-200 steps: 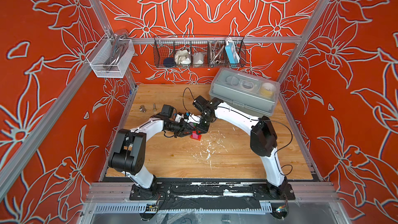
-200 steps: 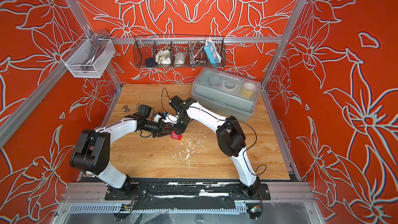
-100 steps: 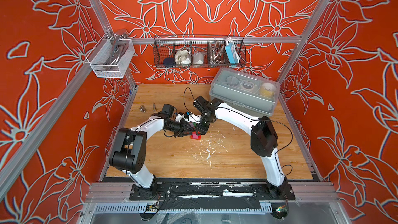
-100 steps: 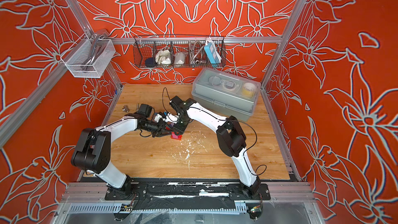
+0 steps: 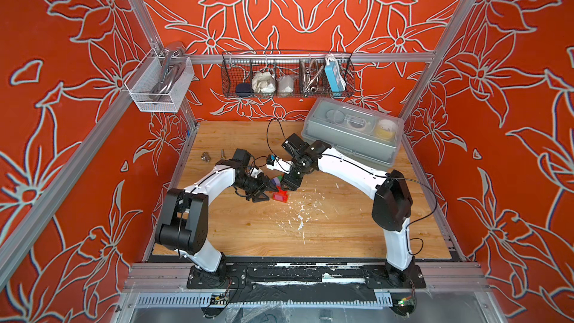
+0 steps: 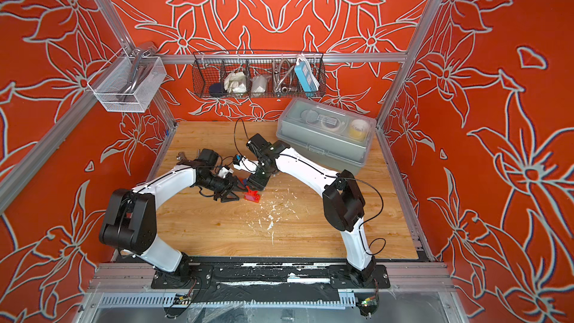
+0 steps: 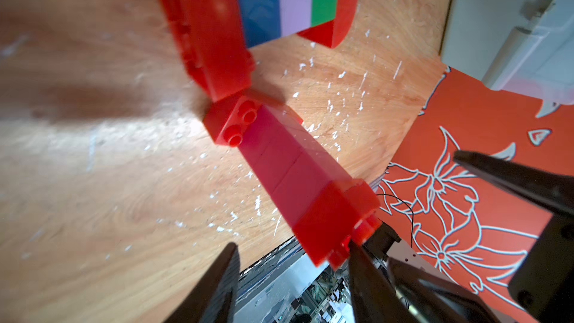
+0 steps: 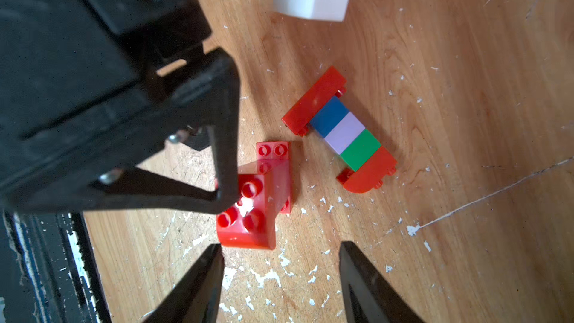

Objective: Assemble the number 1 with lego
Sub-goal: Assemble the lego brick with the lego brick, then pick up the lego brick from the center of the board.

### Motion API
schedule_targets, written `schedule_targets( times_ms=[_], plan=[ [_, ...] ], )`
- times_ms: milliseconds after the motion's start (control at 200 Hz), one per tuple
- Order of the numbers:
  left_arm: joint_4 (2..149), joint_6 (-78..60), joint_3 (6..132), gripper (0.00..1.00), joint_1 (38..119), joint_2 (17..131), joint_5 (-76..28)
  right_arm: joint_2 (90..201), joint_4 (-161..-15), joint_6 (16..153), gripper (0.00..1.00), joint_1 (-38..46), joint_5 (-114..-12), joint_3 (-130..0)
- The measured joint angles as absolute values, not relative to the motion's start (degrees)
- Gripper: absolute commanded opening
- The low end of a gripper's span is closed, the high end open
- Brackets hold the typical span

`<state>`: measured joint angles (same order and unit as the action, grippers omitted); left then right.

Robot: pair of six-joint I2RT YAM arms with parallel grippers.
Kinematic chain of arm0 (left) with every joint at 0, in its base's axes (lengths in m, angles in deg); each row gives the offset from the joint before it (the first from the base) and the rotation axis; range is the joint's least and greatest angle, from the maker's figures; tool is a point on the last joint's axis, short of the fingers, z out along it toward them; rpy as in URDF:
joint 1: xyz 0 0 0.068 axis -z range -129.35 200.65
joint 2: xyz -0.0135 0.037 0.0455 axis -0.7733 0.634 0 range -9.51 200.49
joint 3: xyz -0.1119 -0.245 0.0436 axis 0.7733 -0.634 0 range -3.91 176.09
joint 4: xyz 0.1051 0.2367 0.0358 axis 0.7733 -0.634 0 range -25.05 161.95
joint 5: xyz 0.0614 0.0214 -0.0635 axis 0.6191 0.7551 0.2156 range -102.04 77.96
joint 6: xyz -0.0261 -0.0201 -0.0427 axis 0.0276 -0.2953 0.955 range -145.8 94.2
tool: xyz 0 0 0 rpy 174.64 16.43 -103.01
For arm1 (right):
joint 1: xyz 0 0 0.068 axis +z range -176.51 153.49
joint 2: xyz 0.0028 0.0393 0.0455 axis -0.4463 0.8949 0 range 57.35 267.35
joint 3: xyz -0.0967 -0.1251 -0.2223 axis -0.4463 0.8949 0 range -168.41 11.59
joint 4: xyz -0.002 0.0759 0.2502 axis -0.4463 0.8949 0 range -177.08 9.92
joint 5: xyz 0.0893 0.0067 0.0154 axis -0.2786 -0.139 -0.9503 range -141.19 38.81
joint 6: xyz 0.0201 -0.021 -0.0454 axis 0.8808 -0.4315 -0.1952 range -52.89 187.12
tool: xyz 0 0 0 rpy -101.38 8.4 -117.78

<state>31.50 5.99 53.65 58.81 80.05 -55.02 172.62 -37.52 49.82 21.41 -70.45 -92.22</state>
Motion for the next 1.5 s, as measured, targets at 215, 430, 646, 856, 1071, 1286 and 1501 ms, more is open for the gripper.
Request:
schedule_targets(
  times_ms=[215, 430, 646, 856, 1071, 1286, 1501],
  plan=[
    [26.12, 7.09, 51.53, 0.55, 57.0, 70.41, -51.17, 171.41, -38.99, 50.01, 0.69, 21.44, -71.85, -89.71],
    [23.61, 7.94, 47.69, 0.55, 55.67, 63.33, -49.12, 169.51, -40.23, 51.5, 0.69, 21.46, -72.68, -87.68],
    [22.25, 8.09, 44.6, 0.54, 54.6, 59.62, -47.5, 168.99, -41.76, 52.11, 0.76, 21.57, -71.55, -86.84],
    [21.99, 8.99, 42.53, 0.54, 53.92, 57.17, -46.5, 171.11, -43.25, 53.03, 0.74, 21.68, -70.76, -87.35],
    [22.21, 10.32, 40.89, 0.54, 53.74, 56.27, -45.86, 174.43, -43.77, 53.36, 0.69, 22.68, -70.5, -87.35],
    [22.74, 11.15, 39.97, 0.53, 53.63, 55.81, -45.27, 174.69, -44.93, 54.25, 0.51, 23.19, -69.89, -87.06],
    [22.74, 11.74, 39.25, 0.53, 53.63, 54.33, -44.95, 174.69, -45.74, 55.08, 0.38, 23.16, -69.21, -86.15]
  ],
)
